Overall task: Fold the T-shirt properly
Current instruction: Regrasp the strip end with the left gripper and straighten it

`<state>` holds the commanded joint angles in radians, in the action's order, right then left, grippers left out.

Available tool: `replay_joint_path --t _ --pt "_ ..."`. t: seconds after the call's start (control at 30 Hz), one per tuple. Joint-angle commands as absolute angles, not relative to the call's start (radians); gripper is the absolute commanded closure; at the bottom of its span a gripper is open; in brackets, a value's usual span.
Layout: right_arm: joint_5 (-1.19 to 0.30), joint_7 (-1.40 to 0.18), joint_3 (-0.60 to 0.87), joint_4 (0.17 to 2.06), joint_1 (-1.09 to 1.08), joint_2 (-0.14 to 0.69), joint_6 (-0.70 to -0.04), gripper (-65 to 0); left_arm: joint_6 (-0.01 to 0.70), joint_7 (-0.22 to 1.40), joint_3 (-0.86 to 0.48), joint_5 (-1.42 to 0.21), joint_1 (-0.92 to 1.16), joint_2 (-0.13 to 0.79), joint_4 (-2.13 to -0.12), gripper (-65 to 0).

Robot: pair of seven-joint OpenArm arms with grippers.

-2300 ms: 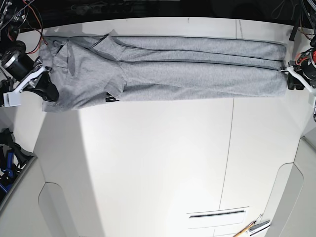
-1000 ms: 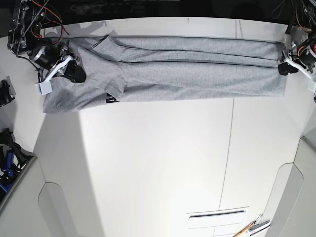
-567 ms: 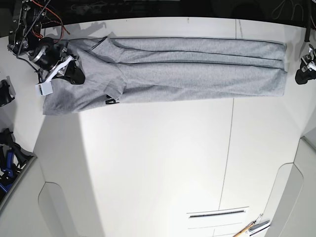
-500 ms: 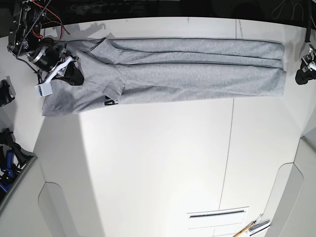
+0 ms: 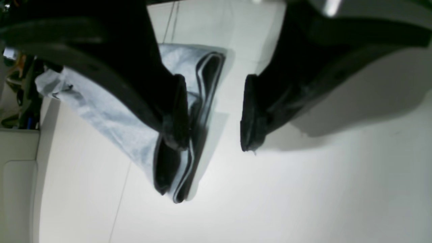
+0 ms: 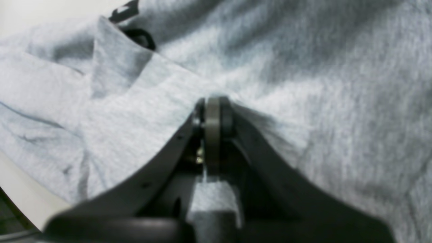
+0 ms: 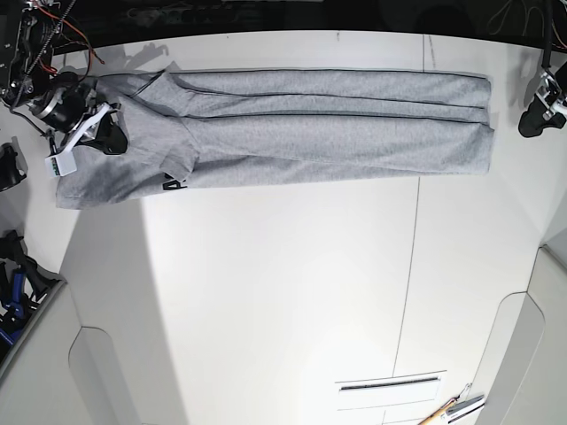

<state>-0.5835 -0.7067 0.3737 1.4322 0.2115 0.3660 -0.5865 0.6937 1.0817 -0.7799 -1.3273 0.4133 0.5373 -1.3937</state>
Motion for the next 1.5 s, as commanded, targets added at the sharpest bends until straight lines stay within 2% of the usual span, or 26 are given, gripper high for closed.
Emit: replay_joint_path --t 0.27,0.37,0.43,0.67,0.87,1.0,1.1,1.27,1.5 --pt "-0.647 -0.707 0.374 1.432 0.211 0.365 -0.587 0.0 0.694 1.082 -0.776 -1.314 0.413 0.524 -1.394 -29.2" --pt "-0.678 -0.707 0.374 1.432 0.211 0.365 -0.587 0.0 0.694 1.081 -0.749 -1.289 0.413 0.524 -1.394 -39.1" --pt "-0.677 -0.707 0.374 1.432 0.211 0.365 -0.587 0.0 0.697 1.081 -0.713 -1.285 0.413 0.524 -1.394 -42.5" --pt "-0.677 -0.712 0.374 1.432 0.212 0.365 -0.587 0.0 0.695 0.9 -0.567 -1.161 0.413 0.524 -1.394 -42.5" --pt "-0.677 -0.715 0.374 1.432 0.211 0.365 -0.587 0.0 0.698 1.01 -0.557 -1.186 0.413 0.524 -1.394 -42.5" --pt "-0.677 -0.714 0.374 1.432 0.211 0.365 -0.587 0.0 0.698 1.132 -0.557 -1.346 0.413 0.524 -1.394 -42.5" --pt "-0.677 -0.715 0.374 1.432 0.211 0.365 -0.587 0.0 0.698 1.134 -0.557 -1.367 0.413 0.524 -1.394 -42.5" --pt "-0.682 -0.714 0.374 1.432 0.211 0.365 -0.587 0.0 0.698 1.097 -0.556 -1.305 0.413 0.524 -1.394 -42.5" --pt "-0.689 -0.715 0.374 1.432 0.212 0.365 -0.587 0.0 0.698 1.097 -0.556 -1.348 0.41 0.524 -1.394 -42.4"
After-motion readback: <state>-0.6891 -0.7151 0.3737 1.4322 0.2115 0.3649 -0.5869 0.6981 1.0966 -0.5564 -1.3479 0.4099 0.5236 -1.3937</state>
